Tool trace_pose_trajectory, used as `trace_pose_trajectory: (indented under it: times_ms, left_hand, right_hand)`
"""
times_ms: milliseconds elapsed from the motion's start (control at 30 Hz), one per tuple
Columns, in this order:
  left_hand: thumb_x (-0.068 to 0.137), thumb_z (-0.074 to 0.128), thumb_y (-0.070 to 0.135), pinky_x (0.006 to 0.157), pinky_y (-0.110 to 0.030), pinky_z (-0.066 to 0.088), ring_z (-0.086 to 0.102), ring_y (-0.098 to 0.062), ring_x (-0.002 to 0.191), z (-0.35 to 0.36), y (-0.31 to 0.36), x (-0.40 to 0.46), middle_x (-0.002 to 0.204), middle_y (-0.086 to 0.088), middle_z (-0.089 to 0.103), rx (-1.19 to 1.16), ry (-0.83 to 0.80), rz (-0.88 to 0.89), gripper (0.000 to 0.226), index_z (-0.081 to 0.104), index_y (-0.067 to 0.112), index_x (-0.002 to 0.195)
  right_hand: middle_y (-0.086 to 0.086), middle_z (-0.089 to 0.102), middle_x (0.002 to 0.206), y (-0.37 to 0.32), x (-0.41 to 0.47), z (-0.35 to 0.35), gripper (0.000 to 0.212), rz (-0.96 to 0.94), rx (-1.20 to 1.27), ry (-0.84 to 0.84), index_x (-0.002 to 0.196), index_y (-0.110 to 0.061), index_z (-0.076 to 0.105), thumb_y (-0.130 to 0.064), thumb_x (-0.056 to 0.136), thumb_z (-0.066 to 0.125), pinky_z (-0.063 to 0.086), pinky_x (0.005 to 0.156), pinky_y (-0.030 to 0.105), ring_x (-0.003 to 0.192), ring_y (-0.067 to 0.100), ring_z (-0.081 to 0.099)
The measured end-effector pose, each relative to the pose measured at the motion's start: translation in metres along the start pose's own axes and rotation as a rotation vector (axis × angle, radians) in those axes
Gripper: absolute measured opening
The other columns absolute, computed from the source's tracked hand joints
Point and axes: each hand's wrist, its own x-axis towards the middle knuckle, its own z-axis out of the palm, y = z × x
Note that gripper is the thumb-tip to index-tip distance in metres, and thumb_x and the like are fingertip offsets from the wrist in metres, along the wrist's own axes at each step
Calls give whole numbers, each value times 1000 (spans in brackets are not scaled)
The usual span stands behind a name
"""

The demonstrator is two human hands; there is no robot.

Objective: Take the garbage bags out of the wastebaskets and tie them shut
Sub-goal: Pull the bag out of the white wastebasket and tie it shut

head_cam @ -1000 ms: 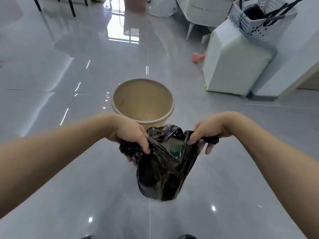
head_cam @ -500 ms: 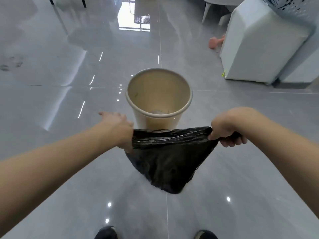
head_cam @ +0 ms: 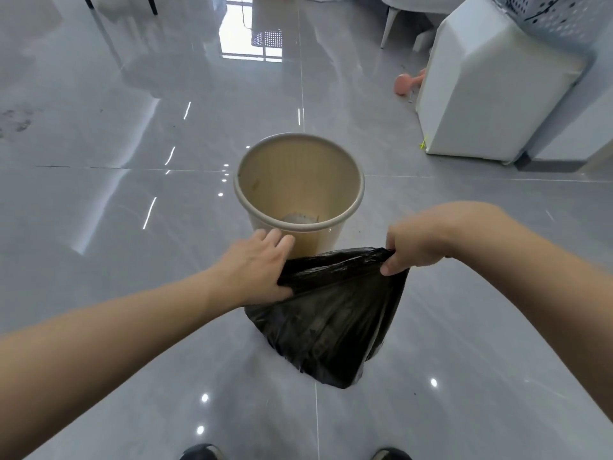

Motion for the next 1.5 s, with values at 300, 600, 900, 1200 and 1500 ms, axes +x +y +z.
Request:
trace_pose_trajectory:
  times_ms: [300,600,900,1200,1500]
  left_hand:
    - [89,55,23,62,-24,43,58,-15,79,13,9,21,90,0,65,-617,-361,-257,8,62,21,87]
    - [81,54,17,69,-27,51,62,-9,80,-14,25,8,83,7,67,-720,-376,-148,12,62,25,85]
    - [81,45,22,47,-25,38,51,-19,58,2,16,-52,76,-2,56,-110,-774,-296,7,45,15,80]
    - [92,48,19,46,-22,41,48,-19,58,26,7,-57,89,-9,59,147,-1272,-194,20,64,8,100]
    - [87,37,11,46,-22,43,58,-20,51,47,-75,-86,71,-5,71,-366,-1047,-574,24,60,11,94]
  right_hand:
    - [-3,61,52,2,-2,2,38,132,-115,40,65,-11,57,-38,91,55,44,59,27,53,14,55]
    - [9,57,132,-56,32,34,105,62,-188,259,152,-13,7,-63,75,60,27,105,55,123,33,50]
    - [3,63,107,-72,70,67,37,-63,-82,106,110,-18,61,-45,94,43,49,76,38,102,30,61]
    - [1,48,76,-118,72,59,60,-19,-326,-226,116,-26,57,-64,71,70,45,80,39,95,30,59]
    - [-2,37,40,-126,101,27,54,-160,563,-847,53,-14,63,-51,91,52,35,55,23,44,15,34]
